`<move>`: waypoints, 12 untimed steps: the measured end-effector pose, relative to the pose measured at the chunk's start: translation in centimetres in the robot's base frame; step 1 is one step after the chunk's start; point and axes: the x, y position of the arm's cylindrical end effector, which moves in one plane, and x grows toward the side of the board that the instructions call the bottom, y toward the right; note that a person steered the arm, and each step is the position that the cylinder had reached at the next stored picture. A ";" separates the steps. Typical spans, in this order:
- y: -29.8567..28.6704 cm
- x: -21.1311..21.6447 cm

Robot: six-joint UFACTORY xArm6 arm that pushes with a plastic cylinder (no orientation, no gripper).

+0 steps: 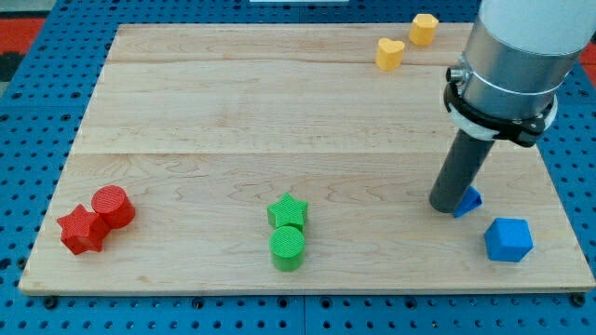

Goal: Slide the green star to the center left

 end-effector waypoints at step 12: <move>-20.7 -2.6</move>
